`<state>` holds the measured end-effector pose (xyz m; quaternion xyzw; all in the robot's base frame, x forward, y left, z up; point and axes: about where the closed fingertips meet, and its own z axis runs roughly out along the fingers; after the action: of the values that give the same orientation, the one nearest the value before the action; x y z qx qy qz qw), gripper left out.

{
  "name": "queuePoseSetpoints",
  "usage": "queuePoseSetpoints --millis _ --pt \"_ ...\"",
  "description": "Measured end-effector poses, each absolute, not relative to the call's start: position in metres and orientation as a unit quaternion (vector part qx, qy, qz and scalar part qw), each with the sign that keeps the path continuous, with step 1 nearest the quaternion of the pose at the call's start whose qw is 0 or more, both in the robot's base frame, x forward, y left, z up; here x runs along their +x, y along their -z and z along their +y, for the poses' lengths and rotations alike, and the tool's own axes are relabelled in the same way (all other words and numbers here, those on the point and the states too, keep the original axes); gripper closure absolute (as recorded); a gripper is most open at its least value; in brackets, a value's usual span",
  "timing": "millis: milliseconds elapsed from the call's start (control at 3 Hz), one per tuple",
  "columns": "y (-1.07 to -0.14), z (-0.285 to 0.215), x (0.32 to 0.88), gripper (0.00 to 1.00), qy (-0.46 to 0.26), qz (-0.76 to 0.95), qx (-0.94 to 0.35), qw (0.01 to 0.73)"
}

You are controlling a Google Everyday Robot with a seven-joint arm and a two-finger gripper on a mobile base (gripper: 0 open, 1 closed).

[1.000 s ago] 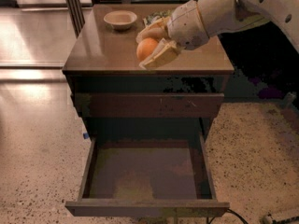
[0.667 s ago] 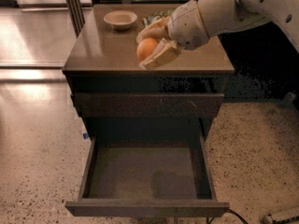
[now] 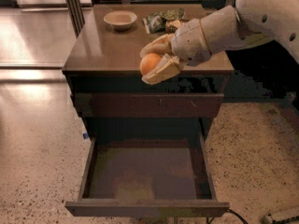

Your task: Place orange into middle drawer

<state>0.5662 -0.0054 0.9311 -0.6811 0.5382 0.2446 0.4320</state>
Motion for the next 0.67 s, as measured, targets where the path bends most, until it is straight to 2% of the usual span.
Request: queuePoseSetpoints --millis 667 --pt "-0.88 0.001 0.543 1.0 -0.286 0.543 -0.667 0.422"
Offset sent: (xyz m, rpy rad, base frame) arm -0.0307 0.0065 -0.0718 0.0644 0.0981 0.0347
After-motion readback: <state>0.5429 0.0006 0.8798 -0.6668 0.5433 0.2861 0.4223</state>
